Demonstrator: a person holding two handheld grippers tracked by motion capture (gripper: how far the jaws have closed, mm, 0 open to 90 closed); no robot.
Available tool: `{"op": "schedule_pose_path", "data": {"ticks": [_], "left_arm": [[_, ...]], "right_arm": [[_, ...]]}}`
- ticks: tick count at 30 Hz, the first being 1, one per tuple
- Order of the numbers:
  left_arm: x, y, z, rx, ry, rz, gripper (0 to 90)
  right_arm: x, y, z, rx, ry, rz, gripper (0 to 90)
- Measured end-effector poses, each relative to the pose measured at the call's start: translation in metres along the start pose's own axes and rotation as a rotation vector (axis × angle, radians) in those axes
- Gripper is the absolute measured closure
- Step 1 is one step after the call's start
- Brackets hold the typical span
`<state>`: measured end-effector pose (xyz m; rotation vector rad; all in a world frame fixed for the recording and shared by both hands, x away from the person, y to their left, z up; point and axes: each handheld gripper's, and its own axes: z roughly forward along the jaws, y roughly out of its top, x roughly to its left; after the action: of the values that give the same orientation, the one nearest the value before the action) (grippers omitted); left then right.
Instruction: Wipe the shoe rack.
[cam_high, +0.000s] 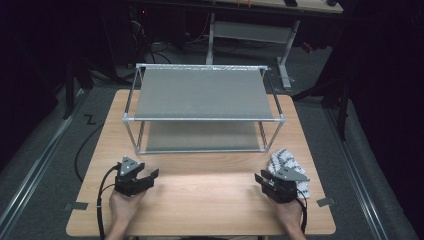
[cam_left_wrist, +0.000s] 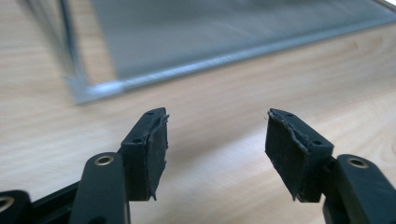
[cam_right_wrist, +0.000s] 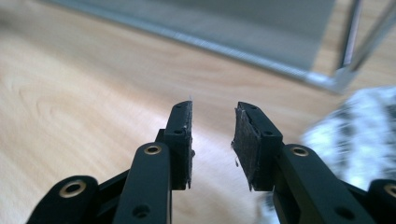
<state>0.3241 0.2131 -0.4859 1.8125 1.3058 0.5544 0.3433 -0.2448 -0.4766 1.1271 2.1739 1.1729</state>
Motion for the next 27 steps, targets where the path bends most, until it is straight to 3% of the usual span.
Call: {"op": "schedule_pose_path", "data": {"ticks": [7,10,12,15,19,22,27], "left_arm": [[-0.022,-0.012,0.012,0.050,0.016,0.067,38.6],[-0.029,-0.018,0.018,0.094,0.025,0.076,39.3],[-0.034,-0.018,0.018,0.084,0.050,0.116,38.5],[-0.036,-0.016,0.022,0.103,0.024,0.106,36.8],[-0.037,-0.014,0.024,0.111,0.016,0.118,32.3],[-0.038,-0.014,0.024,0.112,0.025,0.112,30.3],[-0.037,-0.014,0.025,0.112,0.023,0.111,29.9]], "right_arm": [[0.015,-0.013,0.013,0.063,0.016,-0.034,64.0],[0.020,-0.013,0.018,0.093,0.014,-0.075,60.6],[0.023,-0.014,0.023,0.119,0.025,-0.098,60.1],[0.028,-0.013,0.028,0.131,-0.008,-0.138,55.7],[0.022,-0.011,0.031,0.147,-0.008,-0.073,43.9],[0.019,-0.011,0.031,0.157,-0.001,-0.040,41.2],[0.019,-0.011,0.031,0.157,-0.002,-0.040,41.2]]}}
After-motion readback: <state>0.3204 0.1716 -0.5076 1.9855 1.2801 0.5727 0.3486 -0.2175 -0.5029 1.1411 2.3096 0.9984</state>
